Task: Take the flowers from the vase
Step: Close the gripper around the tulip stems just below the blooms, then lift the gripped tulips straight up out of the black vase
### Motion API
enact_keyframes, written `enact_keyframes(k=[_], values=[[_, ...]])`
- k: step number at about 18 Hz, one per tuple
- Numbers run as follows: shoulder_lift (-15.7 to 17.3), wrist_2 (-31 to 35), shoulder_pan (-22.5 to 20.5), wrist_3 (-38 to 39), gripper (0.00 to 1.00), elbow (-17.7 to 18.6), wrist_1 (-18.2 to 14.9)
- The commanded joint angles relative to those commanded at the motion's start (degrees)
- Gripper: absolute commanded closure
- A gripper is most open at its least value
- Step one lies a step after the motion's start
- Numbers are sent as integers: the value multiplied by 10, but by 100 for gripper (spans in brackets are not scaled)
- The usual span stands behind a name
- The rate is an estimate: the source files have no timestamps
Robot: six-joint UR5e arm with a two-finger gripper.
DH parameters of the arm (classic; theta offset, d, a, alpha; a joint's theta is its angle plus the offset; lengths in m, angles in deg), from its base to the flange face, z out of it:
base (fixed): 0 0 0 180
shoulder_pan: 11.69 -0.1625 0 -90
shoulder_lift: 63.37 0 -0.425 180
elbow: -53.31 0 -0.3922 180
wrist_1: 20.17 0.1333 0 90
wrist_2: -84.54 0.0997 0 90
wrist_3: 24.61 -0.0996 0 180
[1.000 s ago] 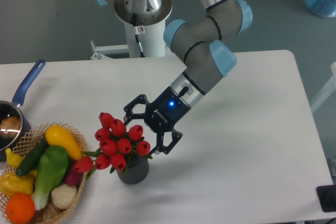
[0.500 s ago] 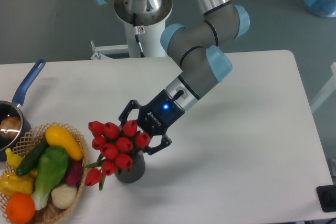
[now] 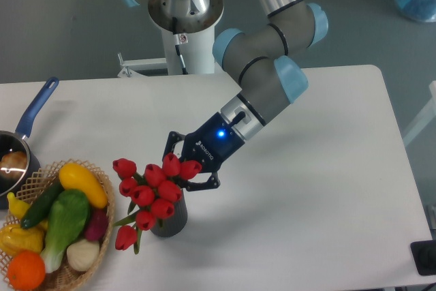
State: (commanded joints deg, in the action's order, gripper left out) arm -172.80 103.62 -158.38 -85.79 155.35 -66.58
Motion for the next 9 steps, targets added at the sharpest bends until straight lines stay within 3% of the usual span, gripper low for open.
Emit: enact_keyframes(k=[9], values=[[45,-99,-38,38,100,-5,0]])
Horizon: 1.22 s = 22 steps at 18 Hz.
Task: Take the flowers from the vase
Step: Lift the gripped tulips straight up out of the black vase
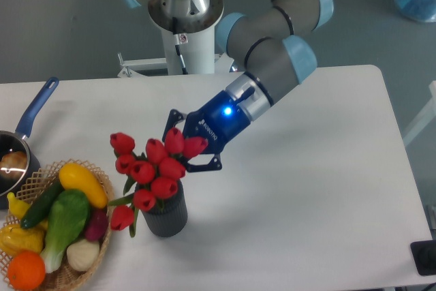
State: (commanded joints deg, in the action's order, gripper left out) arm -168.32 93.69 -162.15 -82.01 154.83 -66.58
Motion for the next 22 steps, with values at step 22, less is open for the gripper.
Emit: enact_keyframes(k=[22], values=[[25,-73,-117,41,100,-54,1]])
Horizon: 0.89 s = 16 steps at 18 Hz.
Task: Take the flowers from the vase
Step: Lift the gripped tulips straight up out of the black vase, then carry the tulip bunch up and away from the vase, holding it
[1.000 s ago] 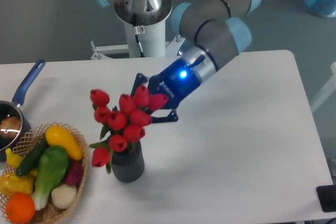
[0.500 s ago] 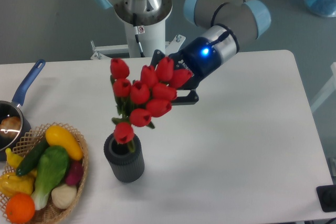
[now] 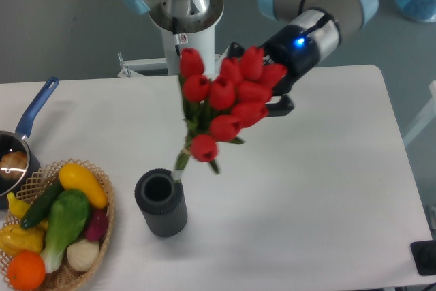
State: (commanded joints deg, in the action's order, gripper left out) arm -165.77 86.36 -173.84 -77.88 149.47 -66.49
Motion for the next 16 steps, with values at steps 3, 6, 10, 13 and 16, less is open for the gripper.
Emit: enact_keyframes(k=[3,6,10,13,16], values=[[21,125,-11,-12,100,-1,0],[27,214,-12,-48,100,-1,-2],[25,244,-25,-113,100,3,-4],[26,308,-28,-155,100,12,-4],[25,365,-33,-177,100,13,-4]])
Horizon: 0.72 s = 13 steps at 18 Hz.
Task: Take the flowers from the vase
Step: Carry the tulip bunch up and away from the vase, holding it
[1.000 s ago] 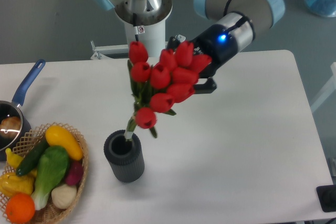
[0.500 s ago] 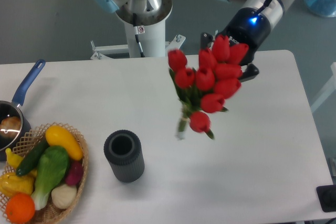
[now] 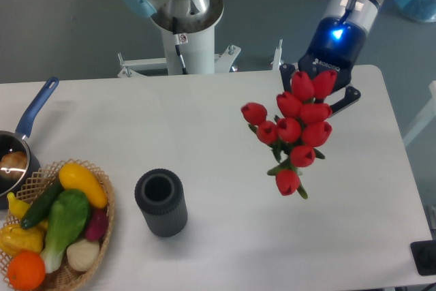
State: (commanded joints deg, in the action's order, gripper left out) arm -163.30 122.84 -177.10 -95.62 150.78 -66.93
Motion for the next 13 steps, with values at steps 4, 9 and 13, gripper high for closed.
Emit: enact_keyframes(k=[4,9,13], values=[[-3,86,4,22,100,-27,-6],[-6,186,15,33,98,-63,-66],[-32,270,4,-21,98,-98,-138]])
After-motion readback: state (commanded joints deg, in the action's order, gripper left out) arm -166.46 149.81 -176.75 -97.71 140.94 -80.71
